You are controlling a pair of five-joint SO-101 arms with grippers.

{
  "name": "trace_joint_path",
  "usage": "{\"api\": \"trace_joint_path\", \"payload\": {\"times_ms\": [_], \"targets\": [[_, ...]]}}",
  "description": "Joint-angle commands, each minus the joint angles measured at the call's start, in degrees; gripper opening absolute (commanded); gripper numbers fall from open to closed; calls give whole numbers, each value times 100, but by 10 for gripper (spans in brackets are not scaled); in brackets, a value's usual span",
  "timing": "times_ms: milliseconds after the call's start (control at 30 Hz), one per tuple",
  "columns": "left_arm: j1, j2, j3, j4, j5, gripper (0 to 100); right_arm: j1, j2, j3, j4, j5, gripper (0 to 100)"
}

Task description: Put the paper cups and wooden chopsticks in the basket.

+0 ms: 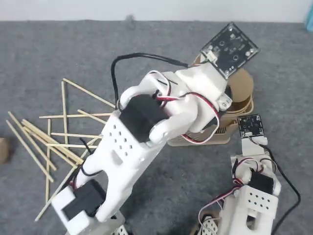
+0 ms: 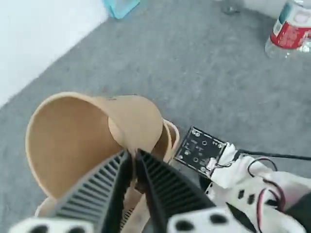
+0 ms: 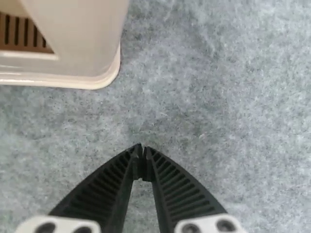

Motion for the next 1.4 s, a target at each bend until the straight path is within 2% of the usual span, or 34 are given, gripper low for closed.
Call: {"api": "trace_joint_path", "payload": {"times_ms": [0,267,433,533,700,867,1000,1133,1367], "targets": [[44,26,-136,-53,-510,13,57,-101,-18,66,79,8],[79,167,-75,378,-1292,13,92,-101,-35,66,62,8],[79,510,-75,686,-1934,13,664,-101,-141,22,-9,8],[88,677,-75,712,-2215,13,848,-101,-211,4,-325,8],[141,818,-119,554,-2769,15,840,-101,-211,4,-325,8],[176,791,-119,211,-2769,26,831,-101,-211,4,-325,8],[185,791,-119,105,-2330,136,831,-101,-211,4,-325,8],[185,782,-119,105,-2303,214,813,-101,-211,4,-325,8],[158,782,-699,396,-2497,162,725,-101,-202,13,-325,8]]}}
